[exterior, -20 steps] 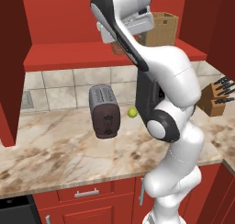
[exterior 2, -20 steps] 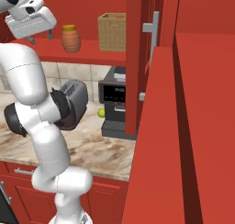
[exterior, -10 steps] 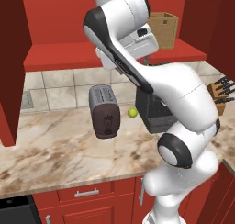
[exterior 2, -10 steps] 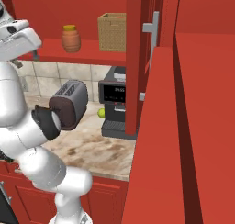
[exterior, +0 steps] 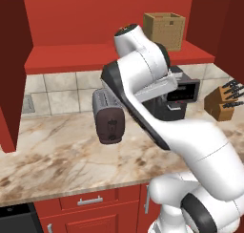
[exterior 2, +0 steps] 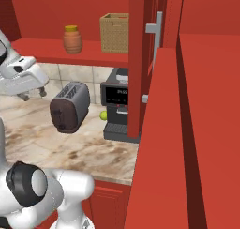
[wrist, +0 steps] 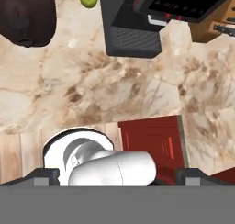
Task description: Pick the honey bottle and bar from the counter and place them in the cabinets closest to them.
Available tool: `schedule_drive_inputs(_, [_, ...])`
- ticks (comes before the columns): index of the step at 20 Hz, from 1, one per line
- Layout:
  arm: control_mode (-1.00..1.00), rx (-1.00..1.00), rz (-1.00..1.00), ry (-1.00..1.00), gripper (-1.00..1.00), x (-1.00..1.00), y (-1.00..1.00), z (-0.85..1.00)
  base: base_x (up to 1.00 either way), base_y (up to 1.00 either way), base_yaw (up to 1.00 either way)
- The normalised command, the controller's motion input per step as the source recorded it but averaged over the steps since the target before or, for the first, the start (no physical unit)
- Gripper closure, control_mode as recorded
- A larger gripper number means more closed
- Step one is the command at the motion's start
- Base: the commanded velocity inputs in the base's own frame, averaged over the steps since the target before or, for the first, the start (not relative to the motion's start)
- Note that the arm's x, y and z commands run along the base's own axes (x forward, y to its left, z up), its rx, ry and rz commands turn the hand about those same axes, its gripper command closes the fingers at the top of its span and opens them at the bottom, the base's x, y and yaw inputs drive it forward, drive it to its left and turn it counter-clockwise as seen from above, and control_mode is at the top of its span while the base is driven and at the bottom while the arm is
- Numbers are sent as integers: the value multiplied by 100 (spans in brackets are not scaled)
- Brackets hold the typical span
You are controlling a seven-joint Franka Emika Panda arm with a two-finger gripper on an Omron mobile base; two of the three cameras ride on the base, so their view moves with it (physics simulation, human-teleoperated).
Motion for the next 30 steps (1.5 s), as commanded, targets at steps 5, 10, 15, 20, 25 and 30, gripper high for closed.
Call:
schedule_drive_inputs(5, [-100,-13,3,-16,-100,26,-26,-35,0,0,0])
schedule_drive_inputs(10, [-100,-7,2,-15,-100,0,-5,-6,0,0,0])
schedule_drive_inputs(15, [100,0,0,0,-100,0,0,0,-49,3,2])
schedule_drive_inputs(20, [100,0,0,0,-100,0,0,0,-97,18,5])
schedule_drive_inputs(25, [100,0,0,0,-100,0,0,0,-83,29,5])
schedule_drive_inputs(30, [100,0,0,0,-100,0,0,0,-24,11,1])
